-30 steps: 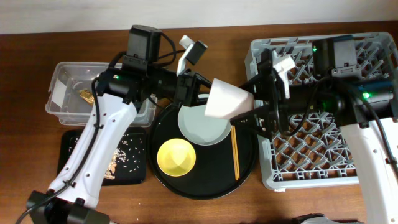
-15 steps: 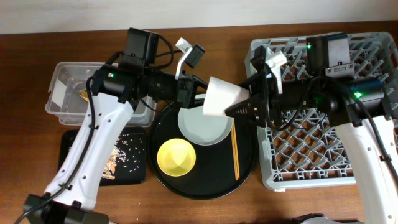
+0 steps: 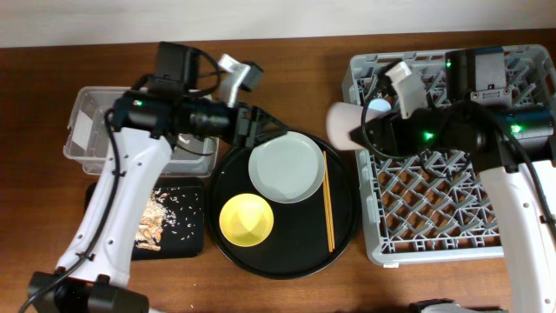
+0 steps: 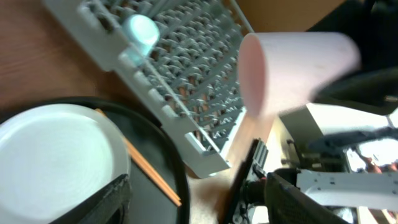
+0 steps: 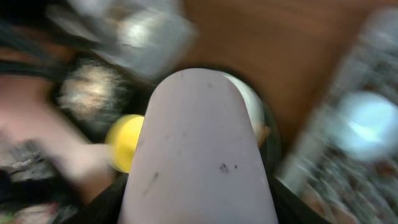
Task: Sort waste into correct bins and load items into the dishwasher rack
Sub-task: 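Place the pink cup upside down in the dish rack with right gripper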
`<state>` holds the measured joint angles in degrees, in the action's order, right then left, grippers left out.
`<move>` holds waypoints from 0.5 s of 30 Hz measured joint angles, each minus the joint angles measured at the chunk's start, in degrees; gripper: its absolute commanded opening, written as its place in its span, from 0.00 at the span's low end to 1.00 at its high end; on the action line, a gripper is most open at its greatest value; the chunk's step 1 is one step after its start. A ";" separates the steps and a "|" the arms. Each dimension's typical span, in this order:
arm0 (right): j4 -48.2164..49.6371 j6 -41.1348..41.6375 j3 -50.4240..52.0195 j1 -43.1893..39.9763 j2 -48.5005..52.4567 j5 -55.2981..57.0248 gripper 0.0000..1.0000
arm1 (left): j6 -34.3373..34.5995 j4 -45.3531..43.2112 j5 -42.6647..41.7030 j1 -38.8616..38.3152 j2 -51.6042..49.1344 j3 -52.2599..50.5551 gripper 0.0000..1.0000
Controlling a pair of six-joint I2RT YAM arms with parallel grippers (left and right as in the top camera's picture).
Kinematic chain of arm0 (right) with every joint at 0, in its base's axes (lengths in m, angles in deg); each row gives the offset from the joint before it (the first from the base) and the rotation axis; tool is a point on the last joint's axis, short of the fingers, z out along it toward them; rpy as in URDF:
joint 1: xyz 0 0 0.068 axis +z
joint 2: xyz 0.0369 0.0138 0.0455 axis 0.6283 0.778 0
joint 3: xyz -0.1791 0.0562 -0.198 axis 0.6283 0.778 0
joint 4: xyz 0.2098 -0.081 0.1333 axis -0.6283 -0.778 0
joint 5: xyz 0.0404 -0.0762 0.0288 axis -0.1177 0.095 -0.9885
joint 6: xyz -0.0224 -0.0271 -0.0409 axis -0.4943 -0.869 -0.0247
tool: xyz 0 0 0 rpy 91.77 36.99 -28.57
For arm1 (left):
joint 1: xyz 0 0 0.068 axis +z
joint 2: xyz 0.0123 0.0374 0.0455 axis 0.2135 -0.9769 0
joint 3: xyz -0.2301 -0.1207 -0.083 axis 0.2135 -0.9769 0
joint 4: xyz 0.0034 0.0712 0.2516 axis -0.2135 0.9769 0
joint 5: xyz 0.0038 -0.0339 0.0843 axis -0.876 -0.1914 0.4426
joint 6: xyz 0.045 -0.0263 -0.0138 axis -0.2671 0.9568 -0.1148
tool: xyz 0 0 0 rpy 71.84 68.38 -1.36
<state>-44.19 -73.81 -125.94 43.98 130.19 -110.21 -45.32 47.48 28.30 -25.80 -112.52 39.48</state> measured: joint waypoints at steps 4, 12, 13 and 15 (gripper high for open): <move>-5.64 10.23 -0.31 -0.15 1.01 22.12 0.49 | -0.02 1.16 3.61 1.66 0.00 -0.04 0.72; -8.68 15.45 -0.37 -0.15 18.12 31.15 0.49 | 0.00 3.45 9.05 1.66 0.00 -0.13 0.73; -8.52 15.47 -0.37 -0.15 19.41 31.30 0.49 | 0.00 3.48 9.44 1.66 0.00 -0.13 0.73; -8.00 15.47 -0.37 -0.15 22.45 31.32 0.50 | 0.00 3.58 10.08 1.66 0.00 -0.15 0.73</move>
<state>-52.19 -58.33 -126.31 43.83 152.64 -78.89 -45.32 51.07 38.37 -24.14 -112.52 39.33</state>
